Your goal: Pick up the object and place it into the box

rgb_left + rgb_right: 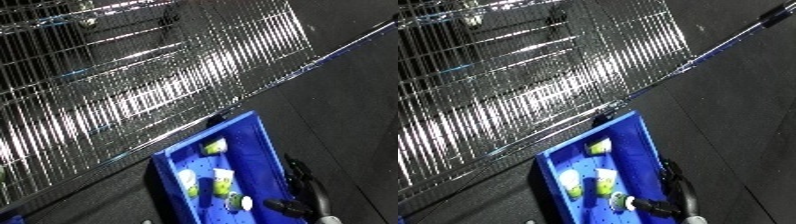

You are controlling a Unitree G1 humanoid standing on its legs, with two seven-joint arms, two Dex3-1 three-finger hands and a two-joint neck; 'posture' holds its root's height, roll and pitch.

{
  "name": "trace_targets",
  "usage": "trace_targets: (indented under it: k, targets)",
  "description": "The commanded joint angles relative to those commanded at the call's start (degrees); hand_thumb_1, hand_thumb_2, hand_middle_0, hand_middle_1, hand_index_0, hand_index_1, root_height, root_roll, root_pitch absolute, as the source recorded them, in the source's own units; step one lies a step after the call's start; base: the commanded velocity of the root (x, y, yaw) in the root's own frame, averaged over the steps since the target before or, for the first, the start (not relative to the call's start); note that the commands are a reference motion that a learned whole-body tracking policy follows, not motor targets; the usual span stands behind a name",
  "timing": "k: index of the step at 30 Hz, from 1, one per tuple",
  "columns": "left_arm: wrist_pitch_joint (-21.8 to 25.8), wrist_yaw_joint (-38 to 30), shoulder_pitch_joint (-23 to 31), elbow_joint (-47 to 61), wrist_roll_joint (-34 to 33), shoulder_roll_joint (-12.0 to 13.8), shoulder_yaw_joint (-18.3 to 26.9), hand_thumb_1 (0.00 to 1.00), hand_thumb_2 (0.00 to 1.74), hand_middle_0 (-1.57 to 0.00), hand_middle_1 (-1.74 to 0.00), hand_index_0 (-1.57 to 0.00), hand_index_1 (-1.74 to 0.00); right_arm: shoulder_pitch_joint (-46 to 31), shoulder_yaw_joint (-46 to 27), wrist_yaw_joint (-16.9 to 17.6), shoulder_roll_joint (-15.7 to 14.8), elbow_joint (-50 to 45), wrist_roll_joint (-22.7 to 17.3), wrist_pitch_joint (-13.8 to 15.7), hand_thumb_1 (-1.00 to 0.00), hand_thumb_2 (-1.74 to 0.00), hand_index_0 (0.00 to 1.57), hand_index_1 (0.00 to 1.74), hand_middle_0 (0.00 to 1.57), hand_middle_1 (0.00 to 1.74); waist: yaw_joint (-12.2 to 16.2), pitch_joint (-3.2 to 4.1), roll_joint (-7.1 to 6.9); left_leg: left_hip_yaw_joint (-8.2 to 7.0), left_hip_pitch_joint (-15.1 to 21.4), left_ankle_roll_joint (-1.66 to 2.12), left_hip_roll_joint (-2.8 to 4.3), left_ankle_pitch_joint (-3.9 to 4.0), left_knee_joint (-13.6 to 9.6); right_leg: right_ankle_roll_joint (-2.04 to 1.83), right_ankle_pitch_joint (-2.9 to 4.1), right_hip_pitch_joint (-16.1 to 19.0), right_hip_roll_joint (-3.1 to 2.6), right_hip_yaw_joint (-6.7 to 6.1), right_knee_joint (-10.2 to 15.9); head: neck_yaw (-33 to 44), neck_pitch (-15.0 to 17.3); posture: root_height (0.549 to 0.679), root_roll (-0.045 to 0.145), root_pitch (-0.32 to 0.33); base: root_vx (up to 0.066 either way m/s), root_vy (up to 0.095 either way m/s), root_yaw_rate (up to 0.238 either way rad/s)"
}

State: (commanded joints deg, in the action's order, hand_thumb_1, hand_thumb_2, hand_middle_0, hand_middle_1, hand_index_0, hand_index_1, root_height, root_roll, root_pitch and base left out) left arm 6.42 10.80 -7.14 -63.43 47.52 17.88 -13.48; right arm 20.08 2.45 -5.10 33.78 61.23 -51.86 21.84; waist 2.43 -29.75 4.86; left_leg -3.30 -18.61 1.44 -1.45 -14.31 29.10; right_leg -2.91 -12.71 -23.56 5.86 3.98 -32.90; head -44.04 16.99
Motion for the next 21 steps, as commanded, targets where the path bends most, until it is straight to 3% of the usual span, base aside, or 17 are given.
trace_targets:
  k: [8,13,21]
  targets:
    - [-0.8,0.2,-0.8,0.0,-1.0,1.0,0.0,0.0,0.0,0.0,0.0,0.0,0.0,0.0,2.9,-3.9,-1.8,-1.2,4.2,-2.3,0.0,0.0,0.0,0.0,0.0,0.0,-0.6,0.13,-0.76,0.07,0.0,-0.25,-0.52,0.11,0.0,0.21,-0.35,0.4,-0.57,0.44,-0.4,7.3,3.8,0.655,0.071,0.043,-0.015,-0.027,0.061]
    - [-1.3,0.5,-1.7,-0.6,-1.9,2.0,0.4,0.0,0.0,0.0,0.0,0.0,0.0,0.5,5.7,-7.1,-3.1,-2.6,6.1,-4.3,0.0,0.0,0.0,0.0,0.0,0.0,-1.2,0.36,-1.65,0.38,-0.1,-0.27,-0.48,0.09,0.4,0.3,-0.58,0.8,-0.78,0.65,-0.5,15.1,6.8,0.655,0.069,0.041,-0.011,-0.039,0.074]
    - [-2.4,0.1,-3.9,-1.6,-3.0,2.8,0.6,0.0,0.0,0.0,0.0,0.0,0.0,1.8,9.6,-7.3,-5.4,-4.5,8.6,-7.0,0.0,0.0,0.0,0.0,0.0,0.0,-2.4,0.97,-2.57,1.04,-0.2,-0.15,-0.12,0.76,0.2,0.18,-1.05,1.4,-0.75,1.23,-0.2,30.8,8.9,0.655,0.065,0.041,0.006,-0.031,0.099]
